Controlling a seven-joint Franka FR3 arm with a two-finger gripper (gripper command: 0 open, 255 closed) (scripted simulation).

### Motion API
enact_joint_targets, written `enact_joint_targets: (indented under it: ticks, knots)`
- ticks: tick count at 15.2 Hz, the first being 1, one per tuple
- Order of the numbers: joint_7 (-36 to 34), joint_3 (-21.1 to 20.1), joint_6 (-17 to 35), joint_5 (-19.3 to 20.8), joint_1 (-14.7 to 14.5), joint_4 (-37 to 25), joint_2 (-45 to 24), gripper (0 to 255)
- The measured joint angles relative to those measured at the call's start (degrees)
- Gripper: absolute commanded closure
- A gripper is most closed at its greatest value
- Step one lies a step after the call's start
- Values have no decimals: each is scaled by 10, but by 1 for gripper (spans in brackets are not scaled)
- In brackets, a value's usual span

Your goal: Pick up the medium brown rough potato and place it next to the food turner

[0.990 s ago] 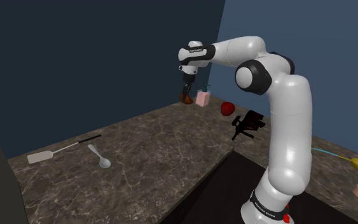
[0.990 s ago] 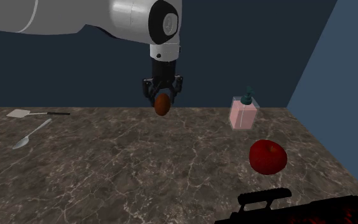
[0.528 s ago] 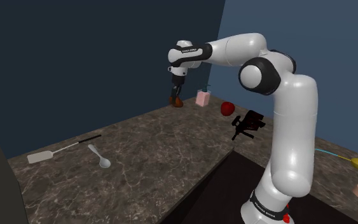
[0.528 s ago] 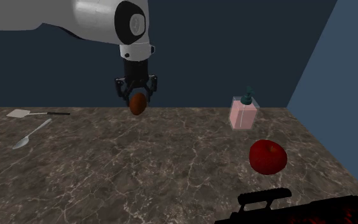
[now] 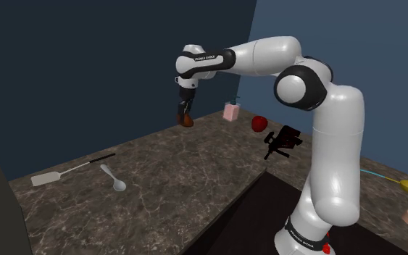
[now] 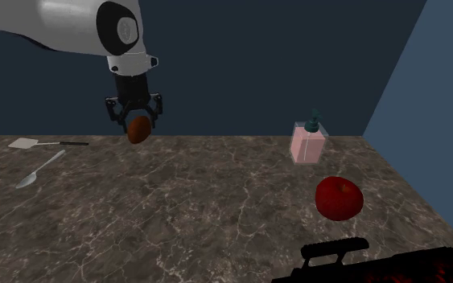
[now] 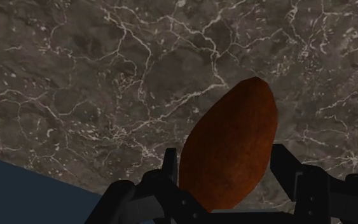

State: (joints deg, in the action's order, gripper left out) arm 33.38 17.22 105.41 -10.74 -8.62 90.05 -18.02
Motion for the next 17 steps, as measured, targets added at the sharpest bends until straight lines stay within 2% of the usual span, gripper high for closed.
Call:
enact_joint_targets:
  ticks: [11, 17]
  knots:
    - [-125, -42, -6, 1, -78, -68, -48, 255]
    - [-190, -62, -39, -2, -113, -170, -111, 255]
